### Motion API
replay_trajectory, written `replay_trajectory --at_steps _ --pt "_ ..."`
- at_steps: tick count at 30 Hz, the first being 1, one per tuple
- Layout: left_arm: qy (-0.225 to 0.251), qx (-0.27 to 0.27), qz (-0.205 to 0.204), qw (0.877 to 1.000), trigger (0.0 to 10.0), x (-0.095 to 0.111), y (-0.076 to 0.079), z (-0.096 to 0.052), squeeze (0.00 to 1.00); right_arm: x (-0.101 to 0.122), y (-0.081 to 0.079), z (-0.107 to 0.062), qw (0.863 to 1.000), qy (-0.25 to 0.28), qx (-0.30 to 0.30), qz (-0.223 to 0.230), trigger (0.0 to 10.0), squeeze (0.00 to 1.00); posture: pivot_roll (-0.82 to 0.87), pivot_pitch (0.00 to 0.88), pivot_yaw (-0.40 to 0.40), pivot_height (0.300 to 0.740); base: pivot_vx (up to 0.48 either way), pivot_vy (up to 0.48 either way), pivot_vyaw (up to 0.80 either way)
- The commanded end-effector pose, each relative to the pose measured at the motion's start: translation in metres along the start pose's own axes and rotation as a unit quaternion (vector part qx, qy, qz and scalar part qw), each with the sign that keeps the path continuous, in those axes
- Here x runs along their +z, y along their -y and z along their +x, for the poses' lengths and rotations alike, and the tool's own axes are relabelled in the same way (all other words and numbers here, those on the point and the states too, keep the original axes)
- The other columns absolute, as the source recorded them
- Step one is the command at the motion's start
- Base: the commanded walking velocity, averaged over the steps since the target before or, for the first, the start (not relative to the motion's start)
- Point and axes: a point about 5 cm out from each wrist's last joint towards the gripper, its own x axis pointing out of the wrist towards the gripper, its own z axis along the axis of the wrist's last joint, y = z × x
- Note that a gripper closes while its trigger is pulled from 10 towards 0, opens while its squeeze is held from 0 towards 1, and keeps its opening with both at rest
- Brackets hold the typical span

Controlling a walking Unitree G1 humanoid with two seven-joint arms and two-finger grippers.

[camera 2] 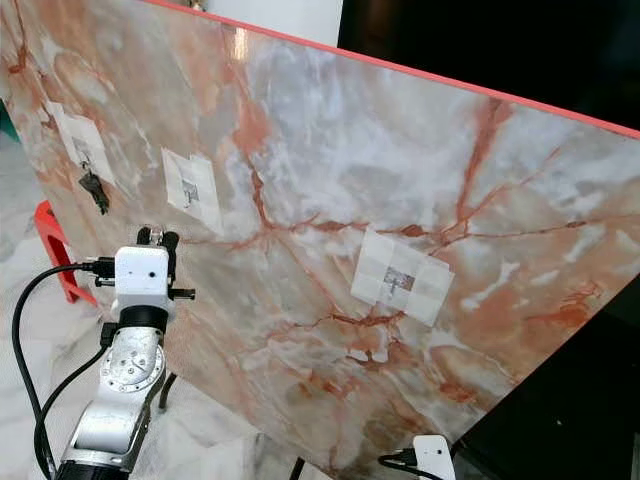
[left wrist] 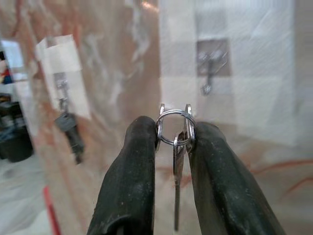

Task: Hang keys on a hook

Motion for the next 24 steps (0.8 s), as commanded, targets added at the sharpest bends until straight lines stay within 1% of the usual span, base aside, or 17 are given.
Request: replay_trajectory --at_steps 1,5,6,8,9,16,24 --pt "0.01 -0.014 -0.016 1.0 10.0 0.0029 0.0053 -0.0008 0.0 0.008 0.0091 -0.0004 1.0 0.013 -0.013 -0.002 10.0 0.0 0.11 0.0 -0.144 0.74 0.0 0.0 0.0" --pt "0.012 -0.025 -0.035 0.999 10.0 0.0012 0.0065 -0.0015 0.0 0.0084 0.0094 -0.0005 1.0 0.014 -0.014 -0.002 10.0 0.0 0.11 0.0 -0.145 0.74 0.0 0.0 0.0" --pt "0.012 -0.024 -0.035 0.999 9.8 0.0011 0.0064 -0.0015 0.0 0.0084 0.0093 -0.0004 1.0 0.014 -0.014 -0.003 10.0 0.0 0.11 0.0 -0.146 0.74 0.0 0.0 0.0" --pt "0.013 -0.024 -0.037 0.999 9.8 0.0009 0.0061 -0.0015 0.0 0.0084 0.0093 -0.0004 1.0 0.013 -0.014 -0.003 10.0 0.0 0.11 0.0 -0.146 0.74 0.0 0.0 0.0" --pt "0.015 -0.022 -0.038 0.999 0.0 0.001 0.0056 -0.0016 0.0 0.0084 0.0092 -0.0004 1.0 0.013 -0.013 -0.003 10.0 0.0 0.11 0.0 -0.146 0.74 0.0 0.0 0.0" --pt "0.022 -0.022 -0.041 0.999 0.0 0.0019 0.0032 0.0002 0.0 0.0091 0.0085 -0.0003 1.0 0.014 -0.012 -0.005 10.0 0.0 0.11 0.0 -0.14 0.74 0.0 0.0 0.0" --pt "0.019 -0.028 -0.051 0.998 0.0 0.0005 0.0064 -0.0004 0.0 0.0087 0.0083 -0.0003 1.0 0.014 -0.012 -0.005 10.0 0.0 0.11 0.0 -0.133 0.74 0.0 0.0 0.0"
